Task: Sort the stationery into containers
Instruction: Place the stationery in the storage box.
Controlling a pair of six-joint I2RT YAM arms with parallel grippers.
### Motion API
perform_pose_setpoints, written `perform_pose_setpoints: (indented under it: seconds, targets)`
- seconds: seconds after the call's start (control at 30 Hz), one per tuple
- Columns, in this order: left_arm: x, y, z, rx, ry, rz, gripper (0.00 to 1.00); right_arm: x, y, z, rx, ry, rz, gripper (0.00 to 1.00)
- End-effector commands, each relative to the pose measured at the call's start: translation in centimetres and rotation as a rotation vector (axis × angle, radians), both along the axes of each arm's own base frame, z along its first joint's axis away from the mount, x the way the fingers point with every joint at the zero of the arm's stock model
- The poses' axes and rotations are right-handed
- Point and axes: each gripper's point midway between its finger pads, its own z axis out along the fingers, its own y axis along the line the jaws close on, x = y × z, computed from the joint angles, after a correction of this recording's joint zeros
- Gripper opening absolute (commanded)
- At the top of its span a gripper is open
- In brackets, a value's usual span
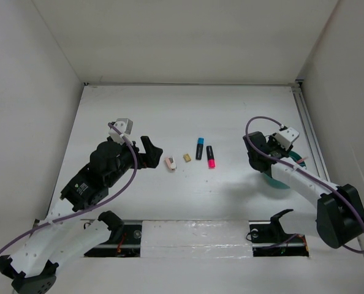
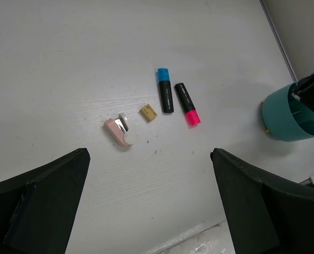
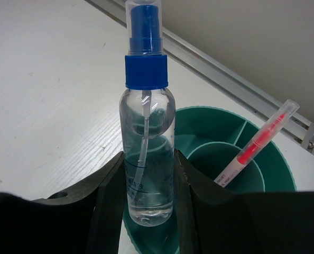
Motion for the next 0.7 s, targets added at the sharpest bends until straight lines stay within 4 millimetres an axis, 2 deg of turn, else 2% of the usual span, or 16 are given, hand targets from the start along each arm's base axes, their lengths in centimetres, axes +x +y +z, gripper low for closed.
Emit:
perform_pose_setpoints:
  seconds: [0.0,0.67]
  targets:
    - [0.36,-0.4,0.41,-0.009,-0.026,-0.011,1.0,0.29,-0.28,1.48,-0.008,-0.036,-0.028,0.21]
    - [0.36,-0.4,0.41,-0.009,-0.026,-0.011,1.0,0.2,0.11,1.75,-0.009,-0.046,-0.018,0.38]
